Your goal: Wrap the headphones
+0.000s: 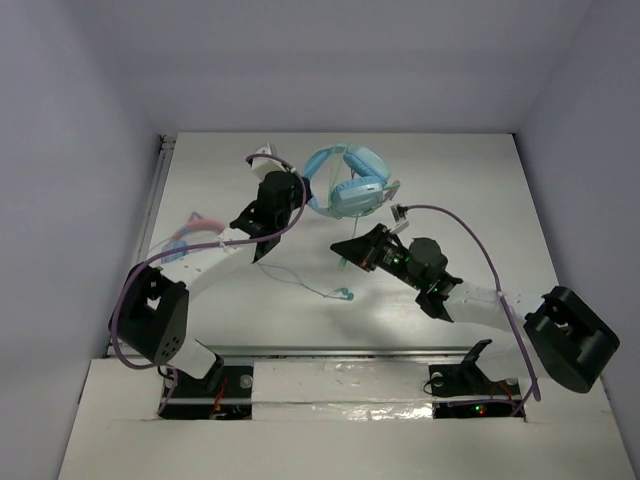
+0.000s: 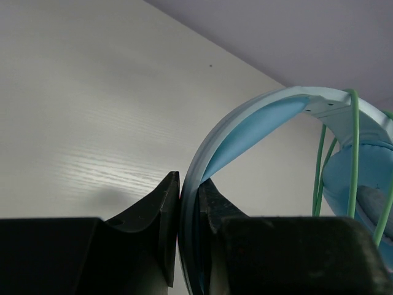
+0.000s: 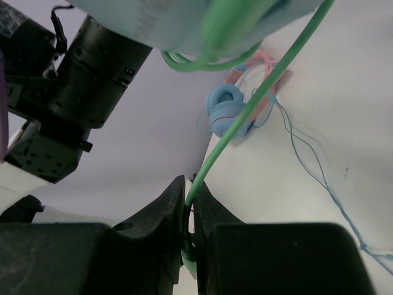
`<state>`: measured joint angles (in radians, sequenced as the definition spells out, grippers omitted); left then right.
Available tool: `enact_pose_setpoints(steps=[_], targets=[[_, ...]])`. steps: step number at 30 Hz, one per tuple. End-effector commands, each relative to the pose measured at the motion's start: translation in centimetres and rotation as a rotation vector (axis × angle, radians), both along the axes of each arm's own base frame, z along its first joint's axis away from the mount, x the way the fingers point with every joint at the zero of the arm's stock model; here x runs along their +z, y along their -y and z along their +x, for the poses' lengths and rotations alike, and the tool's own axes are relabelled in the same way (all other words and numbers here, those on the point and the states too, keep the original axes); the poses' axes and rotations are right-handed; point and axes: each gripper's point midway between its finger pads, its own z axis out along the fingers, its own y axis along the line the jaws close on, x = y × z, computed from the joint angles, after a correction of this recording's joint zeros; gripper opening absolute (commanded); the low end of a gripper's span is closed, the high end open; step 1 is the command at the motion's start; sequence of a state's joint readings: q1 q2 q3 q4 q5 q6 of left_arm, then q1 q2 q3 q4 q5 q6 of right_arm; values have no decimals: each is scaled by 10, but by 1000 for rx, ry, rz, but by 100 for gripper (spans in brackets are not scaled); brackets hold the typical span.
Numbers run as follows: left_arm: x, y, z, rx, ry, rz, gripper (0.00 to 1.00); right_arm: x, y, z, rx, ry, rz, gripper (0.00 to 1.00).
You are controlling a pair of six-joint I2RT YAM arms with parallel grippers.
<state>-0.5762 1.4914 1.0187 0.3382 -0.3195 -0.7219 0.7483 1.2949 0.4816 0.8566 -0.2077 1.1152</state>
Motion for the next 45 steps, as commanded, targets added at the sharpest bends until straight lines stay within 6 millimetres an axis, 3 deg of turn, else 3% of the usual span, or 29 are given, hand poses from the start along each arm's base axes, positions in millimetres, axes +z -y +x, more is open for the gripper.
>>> enact_pose_setpoints(steps=[1,3,7,13,17,20,25,27,31,37,40,43,45], targets=[[29,-13,10,131,128,-102,0,16,-2,-16,36,0,89,16],[3,-9,2,120,83,-84,0,7,3,-9,-14,-26,75,17],[-45,5,-10,87,4,-43,0,-28,5,2,-73,-96,5,16],[-95,30,-21,30,-82,19,0,-63,6,15,-135,-180,-64,22],[-107,41,-26,-4,-101,29,0,-72,7,24,-178,-195,-94,29],[-112,50,-35,-33,-112,33,0,-74,13,42,-269,-204,-121,34],[-110,53,-42,-56,-115,28,0,-85,3,57,-289,-221,-188,39],[-113,54,-44,-65,-124,33,0,-79,-1,67,-309,-218,-196,43],[-120,53,-45,-67,-141,47,0,-84,0,73,-338,-239,-230,52],[-126,54,-47,-77,-154,52,0,-83,11,78,-397,-230,-260,53],[-127,54,-47,-76,-160,52,0,-81,18,81,-436,-222,-277,47],[-127,53,-47,-71,-161,57,0,-76,28,86,-489,-206,-297,21],[-126,54,-47,-74,-159,54,0,-72,31,88,-506,-196,-305,10]])
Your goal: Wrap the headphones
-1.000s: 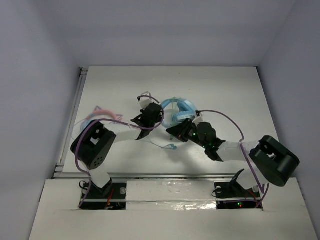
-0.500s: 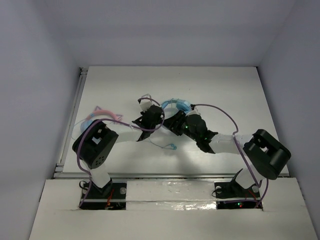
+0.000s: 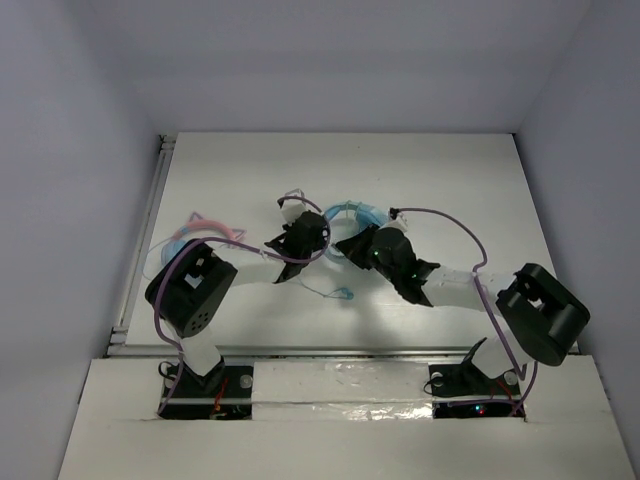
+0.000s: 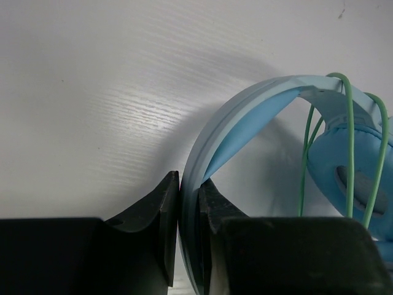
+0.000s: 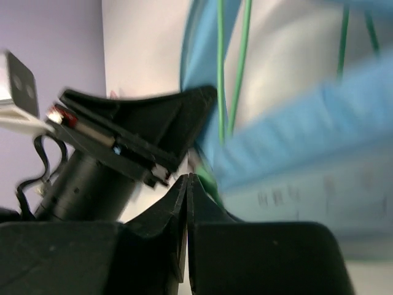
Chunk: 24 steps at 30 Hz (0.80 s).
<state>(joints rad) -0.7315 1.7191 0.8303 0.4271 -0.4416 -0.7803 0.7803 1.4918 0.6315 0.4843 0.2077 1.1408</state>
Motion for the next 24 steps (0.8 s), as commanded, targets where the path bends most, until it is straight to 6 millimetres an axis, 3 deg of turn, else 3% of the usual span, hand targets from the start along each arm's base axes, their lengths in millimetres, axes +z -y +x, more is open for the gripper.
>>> enact_pose_setpoints(steps=[1,3,9,12,15,17,22,24], targets=[[35,27,3,-46,71,-136,0,27,14,23,-109,81,-35,3],[36,29,3,-54,70,-142,0,30,11,28,-113,88,-55,2],[38,30,3,-60,69,-141,0,-1,3,33,-91,14,-140,2],[38,32,3,-68,61,-134,0,-6,1,32,-75,12,-139,0],[36,34,7,-70,62,-122,0,11,4,35,-82,63,-155,0],[25,35,9,-71,41,-92,0,34,13,36,-104,111,-167,0],[16,49,24,-95,55,-69,0,85,51,35,-220,215,-229,6],[16,55,31,-106,61,-61,0,95,68,33,-267,241,-269,7]])
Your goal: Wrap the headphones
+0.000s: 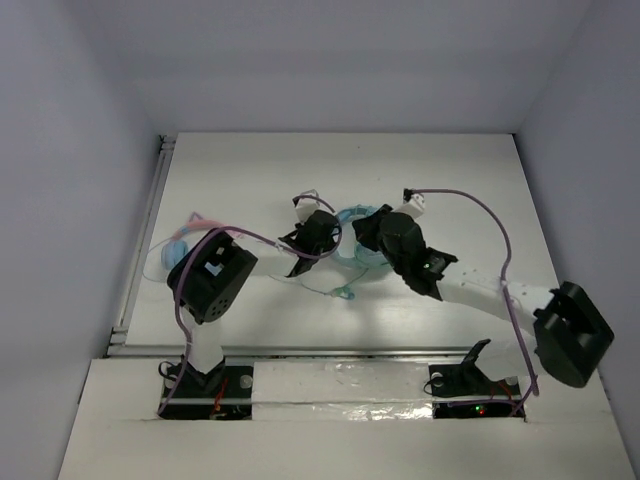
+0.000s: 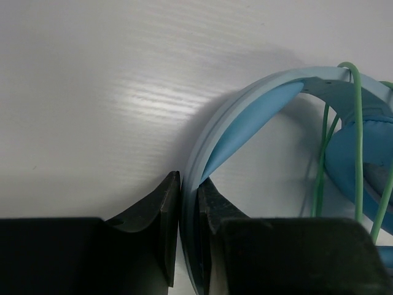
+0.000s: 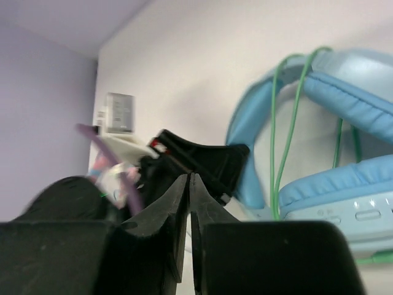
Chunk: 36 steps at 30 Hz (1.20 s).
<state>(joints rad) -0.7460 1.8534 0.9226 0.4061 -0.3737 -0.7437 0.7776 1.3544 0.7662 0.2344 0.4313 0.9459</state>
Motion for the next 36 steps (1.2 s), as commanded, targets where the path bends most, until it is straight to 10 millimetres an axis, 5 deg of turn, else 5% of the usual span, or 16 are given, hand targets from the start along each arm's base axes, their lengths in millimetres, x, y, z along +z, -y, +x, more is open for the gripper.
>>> enact_pose_setpoints(steps=[1,5,6,10,14,17,22,33,36], targets=[[45,36,35,-21,127,-109,0,42,40,8,-140,103,-78,12],[44,56,55,-49,135,-84,0,68,69,-6,-179,170,-121,19],[57,65,67,-47,165,-96,0,80,80,-10,-199,197,-107,22],[40,87,85,-75,139,-73,1,100,94,-26,-177,246,-121,37],[53,90,90,-92,153,-92,42,117,114,-41,-187,274,-154,54],[92,82,88,-96,218,-127,60,139,130,-54,-203,310,-158,70],[166,63,61,-142,324,-181,83,167,153,-68,-236,347,-177,87],[284,3,-26,-218,498,-311,89,206,179,-92,-269,416,-110,84],[306,-17,-50,-227,530,-333,91,216,190,-101,-289,439,-78,95]])
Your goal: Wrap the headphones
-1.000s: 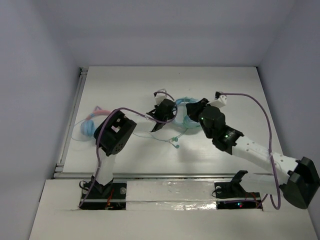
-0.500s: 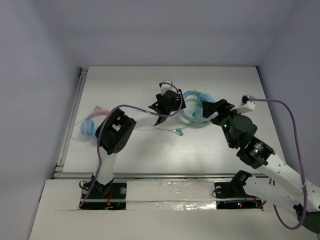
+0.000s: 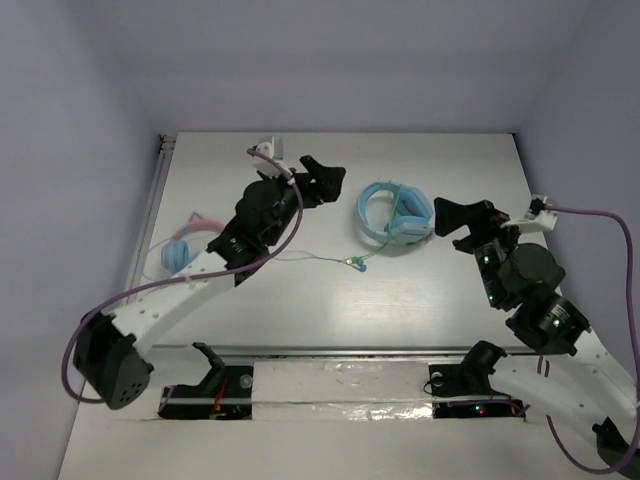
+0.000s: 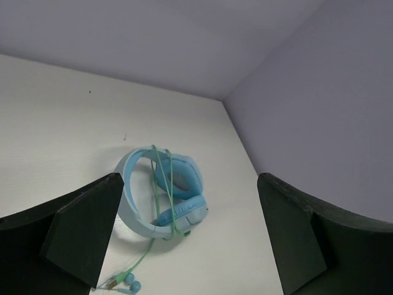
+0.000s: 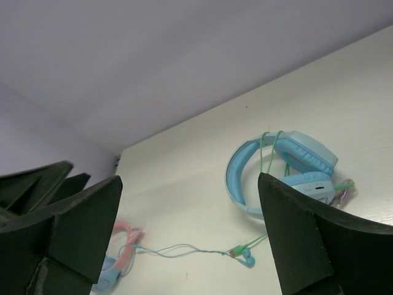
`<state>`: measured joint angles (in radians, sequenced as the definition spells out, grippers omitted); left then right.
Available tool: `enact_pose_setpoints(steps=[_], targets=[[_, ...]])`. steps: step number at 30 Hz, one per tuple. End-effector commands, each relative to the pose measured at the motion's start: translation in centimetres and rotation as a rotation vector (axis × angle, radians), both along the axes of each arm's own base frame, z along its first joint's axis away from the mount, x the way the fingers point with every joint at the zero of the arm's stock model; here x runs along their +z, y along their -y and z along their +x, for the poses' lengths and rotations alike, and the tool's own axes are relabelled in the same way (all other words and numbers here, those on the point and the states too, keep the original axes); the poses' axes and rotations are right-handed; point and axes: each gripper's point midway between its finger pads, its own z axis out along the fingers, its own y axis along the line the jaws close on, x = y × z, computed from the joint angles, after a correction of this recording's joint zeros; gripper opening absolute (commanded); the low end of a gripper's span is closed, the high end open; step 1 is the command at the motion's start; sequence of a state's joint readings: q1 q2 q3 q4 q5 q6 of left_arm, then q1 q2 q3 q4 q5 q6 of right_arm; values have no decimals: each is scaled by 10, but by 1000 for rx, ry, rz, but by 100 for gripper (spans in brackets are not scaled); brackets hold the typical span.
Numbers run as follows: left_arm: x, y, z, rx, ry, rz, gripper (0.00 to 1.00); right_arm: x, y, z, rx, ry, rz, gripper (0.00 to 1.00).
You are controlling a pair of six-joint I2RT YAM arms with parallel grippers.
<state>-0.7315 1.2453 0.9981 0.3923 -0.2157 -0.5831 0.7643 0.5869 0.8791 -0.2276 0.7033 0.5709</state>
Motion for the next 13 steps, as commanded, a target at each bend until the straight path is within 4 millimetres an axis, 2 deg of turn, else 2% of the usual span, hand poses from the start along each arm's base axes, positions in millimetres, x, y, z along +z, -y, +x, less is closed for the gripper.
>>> enact_pose_setpoints(steps=[1,2,4,5,6,8,13], targets=[[23,-19,-29,-34,50,3,91,26,23,-12,-54,51,37,99],[23,-25,-34,-31,47,13,91,27,28,-15,-62,55,47,100],[41,-44,-44,1,83,-1,91,22,36,-17,-96,51,54,100],[42,-50,-47,12,84,3,91,20,40,-18,-109,54,56,100],[50,-60,-54,29,104,-10,91,10,42,-17,-125,33,36,100],[55,-67,-60,36,126,-15,91,4,43,-17,-135,8,39,100],[50,-75,-72,26,156,-27,90,-2,42,-16,-137,-28,36,100]])
